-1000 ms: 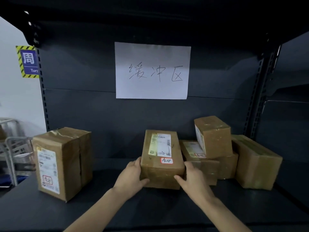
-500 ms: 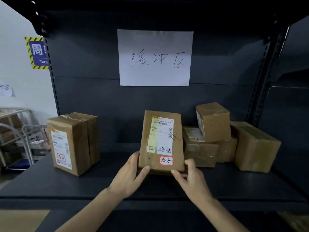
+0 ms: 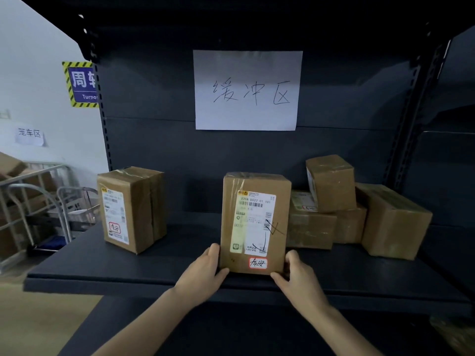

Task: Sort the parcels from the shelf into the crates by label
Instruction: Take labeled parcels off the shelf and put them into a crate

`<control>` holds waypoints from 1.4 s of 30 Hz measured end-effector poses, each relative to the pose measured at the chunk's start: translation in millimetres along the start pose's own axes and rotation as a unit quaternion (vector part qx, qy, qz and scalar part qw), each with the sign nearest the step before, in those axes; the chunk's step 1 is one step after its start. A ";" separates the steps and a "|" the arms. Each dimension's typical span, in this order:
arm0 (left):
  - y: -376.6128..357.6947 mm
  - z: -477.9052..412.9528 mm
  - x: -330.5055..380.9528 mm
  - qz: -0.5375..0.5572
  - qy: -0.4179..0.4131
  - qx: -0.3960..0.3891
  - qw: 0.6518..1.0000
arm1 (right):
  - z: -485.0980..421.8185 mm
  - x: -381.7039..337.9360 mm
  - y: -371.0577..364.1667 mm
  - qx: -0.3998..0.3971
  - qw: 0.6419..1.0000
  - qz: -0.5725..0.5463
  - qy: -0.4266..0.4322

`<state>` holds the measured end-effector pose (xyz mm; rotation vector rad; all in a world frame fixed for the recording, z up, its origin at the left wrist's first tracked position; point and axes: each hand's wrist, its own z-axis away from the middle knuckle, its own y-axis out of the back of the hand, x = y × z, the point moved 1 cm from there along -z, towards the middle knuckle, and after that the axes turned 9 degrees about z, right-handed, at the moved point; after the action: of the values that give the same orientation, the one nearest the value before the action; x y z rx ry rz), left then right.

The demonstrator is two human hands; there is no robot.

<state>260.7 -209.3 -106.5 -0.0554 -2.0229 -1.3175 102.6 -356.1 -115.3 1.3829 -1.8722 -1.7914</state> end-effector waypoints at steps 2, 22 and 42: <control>-2.2 1.2 0.1 0.000 0.015 -0.005 1.000 | 1.4 0.5 -0.4 -0.002 1.000 0.006 0.001; 68.2 8.5 -68.5 0.000 0.043 0.006 0.999 | -37.9 -86.4 -41.6 -0.003 1.000 -0.007 0.002; 161.1 -15.6 -211.5 0.152 0.186 0.107 0.965 | -74.6 -133.2 -72.4 -0.021 0.999 -0.036 -0.030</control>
<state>490.7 -75.3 -99.2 -0.0168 -1.7400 -0.8419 260.6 -298.1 -101.3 1.4131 -1.8255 -1.9153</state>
